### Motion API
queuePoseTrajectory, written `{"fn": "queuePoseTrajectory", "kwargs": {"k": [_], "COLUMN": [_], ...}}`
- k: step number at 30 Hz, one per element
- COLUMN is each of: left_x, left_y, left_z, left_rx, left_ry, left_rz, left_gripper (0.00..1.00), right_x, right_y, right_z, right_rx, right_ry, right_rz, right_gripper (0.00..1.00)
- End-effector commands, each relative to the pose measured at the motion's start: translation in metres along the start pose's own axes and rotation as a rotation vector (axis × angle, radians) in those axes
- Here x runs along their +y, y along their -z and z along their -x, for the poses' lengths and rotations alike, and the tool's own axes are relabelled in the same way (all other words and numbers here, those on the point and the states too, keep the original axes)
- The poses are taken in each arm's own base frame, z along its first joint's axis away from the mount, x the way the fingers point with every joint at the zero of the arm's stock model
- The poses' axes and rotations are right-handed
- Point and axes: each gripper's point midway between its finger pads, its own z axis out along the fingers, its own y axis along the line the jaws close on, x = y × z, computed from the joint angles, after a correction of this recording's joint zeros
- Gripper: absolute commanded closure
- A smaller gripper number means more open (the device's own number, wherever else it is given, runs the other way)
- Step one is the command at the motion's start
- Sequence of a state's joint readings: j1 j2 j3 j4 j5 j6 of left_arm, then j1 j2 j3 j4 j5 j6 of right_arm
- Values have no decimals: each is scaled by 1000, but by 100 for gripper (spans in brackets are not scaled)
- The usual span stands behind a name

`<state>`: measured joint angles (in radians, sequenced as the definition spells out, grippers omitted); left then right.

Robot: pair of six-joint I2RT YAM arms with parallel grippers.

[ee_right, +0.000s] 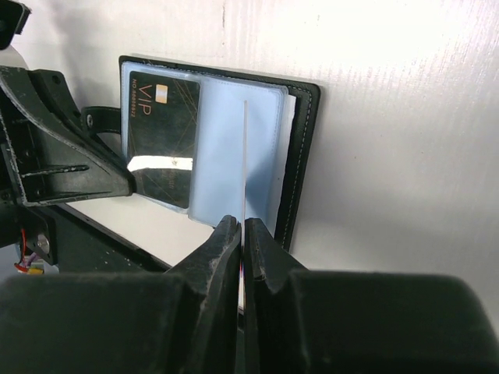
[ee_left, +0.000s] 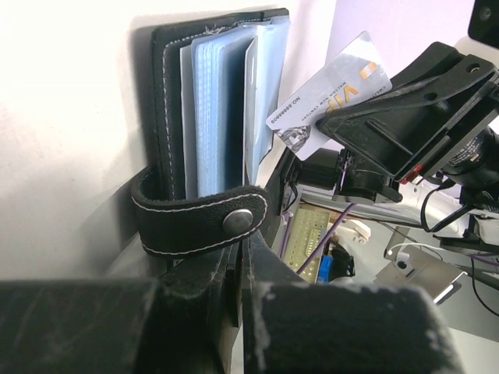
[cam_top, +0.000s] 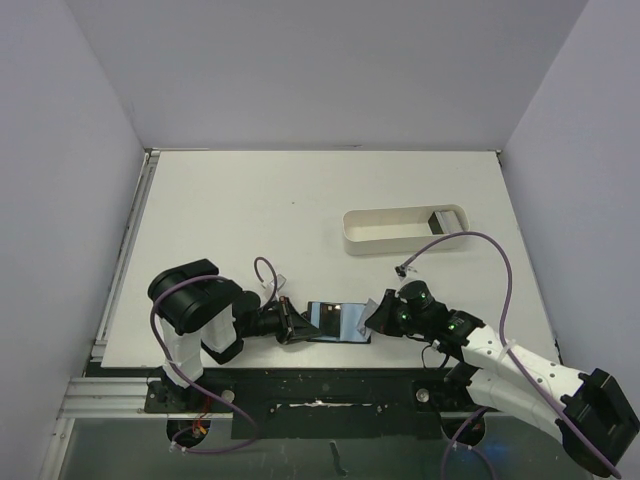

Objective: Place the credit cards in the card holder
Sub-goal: Insert the credit card into the card holder.

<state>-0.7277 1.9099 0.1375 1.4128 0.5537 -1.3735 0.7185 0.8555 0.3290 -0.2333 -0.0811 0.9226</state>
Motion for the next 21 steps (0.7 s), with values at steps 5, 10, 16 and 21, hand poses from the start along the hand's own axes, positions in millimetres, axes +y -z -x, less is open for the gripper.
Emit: {"fn": "queuePoseTrajectory", "kwargs": {"k": [5,10,16,21], "left_x": [-22,-20,-16,-13], "left_y": [-5,-8,-9,-9], "left_z": [4,3,2,0], "left_rx": [-7,-1,-2,5], "left_ry": [-74,-84,-84,-96], "left_rz": [-90,-74,-55,-41], "left_gripper": [100,100,100,100], "right_x": [-2,-2,-1,0], "right_y": [-2,-2,-3,-2], "right_z": [6,6,7,8], "right_rx": [-35,-36,-38,-40], "right_ry": [-9,-10,-12,-11], "right_rz": [-5,-3,1,2], "right_gripper": [100,100,100,100]}}
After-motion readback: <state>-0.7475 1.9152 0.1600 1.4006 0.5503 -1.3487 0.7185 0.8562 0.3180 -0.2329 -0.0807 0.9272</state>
